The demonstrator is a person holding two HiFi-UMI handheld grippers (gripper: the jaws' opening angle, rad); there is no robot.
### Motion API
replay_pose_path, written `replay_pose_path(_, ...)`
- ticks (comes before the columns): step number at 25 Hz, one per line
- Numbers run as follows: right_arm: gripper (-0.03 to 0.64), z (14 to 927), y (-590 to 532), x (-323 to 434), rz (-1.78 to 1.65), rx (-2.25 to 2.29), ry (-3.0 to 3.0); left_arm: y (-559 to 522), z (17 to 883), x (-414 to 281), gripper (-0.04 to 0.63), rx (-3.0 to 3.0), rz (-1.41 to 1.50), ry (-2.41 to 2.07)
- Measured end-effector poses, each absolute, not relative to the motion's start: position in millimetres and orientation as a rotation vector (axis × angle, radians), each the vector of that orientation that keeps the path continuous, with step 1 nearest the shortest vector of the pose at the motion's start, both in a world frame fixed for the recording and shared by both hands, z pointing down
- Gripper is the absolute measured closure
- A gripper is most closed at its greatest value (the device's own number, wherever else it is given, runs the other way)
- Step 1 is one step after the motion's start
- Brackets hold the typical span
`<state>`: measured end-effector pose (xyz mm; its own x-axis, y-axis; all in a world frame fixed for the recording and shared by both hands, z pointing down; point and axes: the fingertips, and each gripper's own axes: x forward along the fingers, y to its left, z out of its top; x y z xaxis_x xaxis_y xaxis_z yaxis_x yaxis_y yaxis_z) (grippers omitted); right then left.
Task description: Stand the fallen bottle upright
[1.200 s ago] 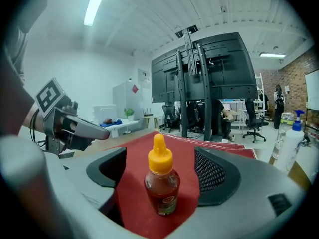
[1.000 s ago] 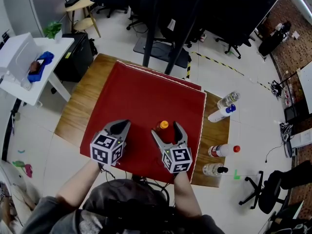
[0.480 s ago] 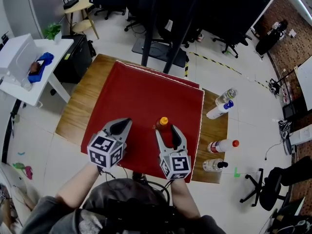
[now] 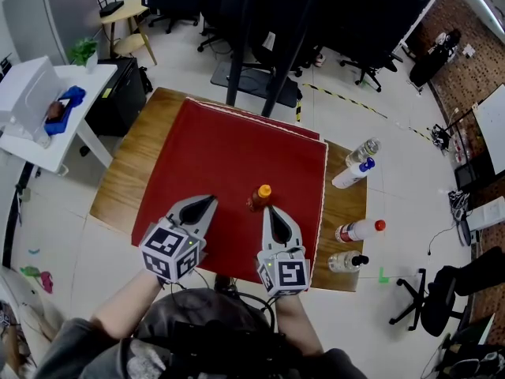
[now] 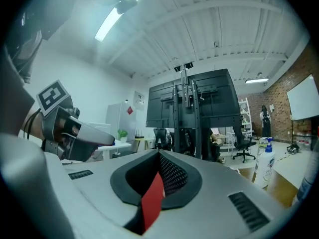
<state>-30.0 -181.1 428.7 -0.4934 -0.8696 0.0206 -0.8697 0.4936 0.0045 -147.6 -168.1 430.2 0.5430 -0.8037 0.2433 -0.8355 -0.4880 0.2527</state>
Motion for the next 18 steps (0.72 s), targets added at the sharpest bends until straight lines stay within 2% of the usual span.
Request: replay_pose_path(18, 0.624, 436.2, -145.5, -33.9, 0.009, 1.53, -2.633, -133.3, 431.1, -145.3, 0.568, 2.449, 0.129, -1.318)
